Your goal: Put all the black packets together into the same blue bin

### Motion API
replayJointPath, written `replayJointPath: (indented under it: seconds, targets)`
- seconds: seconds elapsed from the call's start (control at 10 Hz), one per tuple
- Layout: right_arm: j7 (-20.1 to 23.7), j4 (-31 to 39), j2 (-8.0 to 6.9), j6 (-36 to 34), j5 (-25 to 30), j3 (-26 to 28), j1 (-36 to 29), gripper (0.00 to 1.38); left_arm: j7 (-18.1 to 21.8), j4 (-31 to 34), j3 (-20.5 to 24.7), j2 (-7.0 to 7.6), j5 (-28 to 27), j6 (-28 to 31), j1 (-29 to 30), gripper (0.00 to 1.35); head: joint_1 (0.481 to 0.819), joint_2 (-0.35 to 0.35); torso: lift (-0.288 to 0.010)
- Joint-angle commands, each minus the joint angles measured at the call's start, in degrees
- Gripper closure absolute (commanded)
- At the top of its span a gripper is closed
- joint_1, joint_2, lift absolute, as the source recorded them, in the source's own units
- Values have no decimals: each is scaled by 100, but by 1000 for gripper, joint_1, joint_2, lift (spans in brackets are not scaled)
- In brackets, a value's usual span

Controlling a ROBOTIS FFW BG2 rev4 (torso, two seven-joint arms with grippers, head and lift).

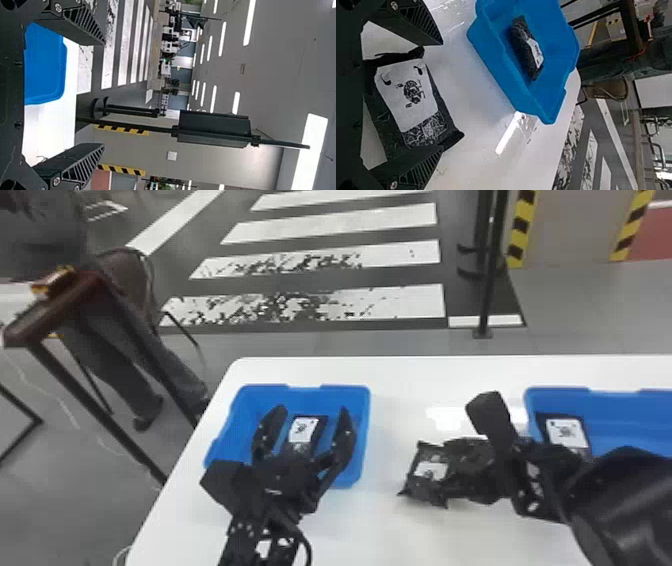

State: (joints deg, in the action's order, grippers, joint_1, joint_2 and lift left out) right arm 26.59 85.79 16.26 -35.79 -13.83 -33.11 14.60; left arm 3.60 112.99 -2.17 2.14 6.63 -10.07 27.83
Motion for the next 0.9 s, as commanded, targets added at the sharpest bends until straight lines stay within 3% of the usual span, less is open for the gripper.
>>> replayJointPath:
  seconds: [0.0, 0.3, 0.4, 0.5, 0.6, 0.8]
  targets:
    - [-22, 62, 0, -218, 149, -25, 31, 90, 0, 0, -11, 5, 0, 22, -13, 119, 695, 240, -110]
    - [-13, -177, 0, -302, 149, -128, 143, 251, 0, 0, -11, 5, 0, 36, -13, 119, 695, 229, -110]
    - [-4, -402, 0, -232, 35, -128, 185, 391, 0, 0, -11, 5, 0, 50, -13, 119, 695, 227, -110]
    - [22, -528, 0, -218, -11, -128, 214, 762, 0, 0, -11, 5, 0, 50, -27, 119, 695, 223, -110]
    - [22, -472, 9, -189, -113, -128, 171, 984, 0, 0, 23, -3, 0, 36, 1, 119, 695, 220, -110]
    - [-4, -430, 9, -218, -148, -128, 143, 1096, 0, 0, 23, -3, 0, 36, 1, 119, 695, 225, -110]
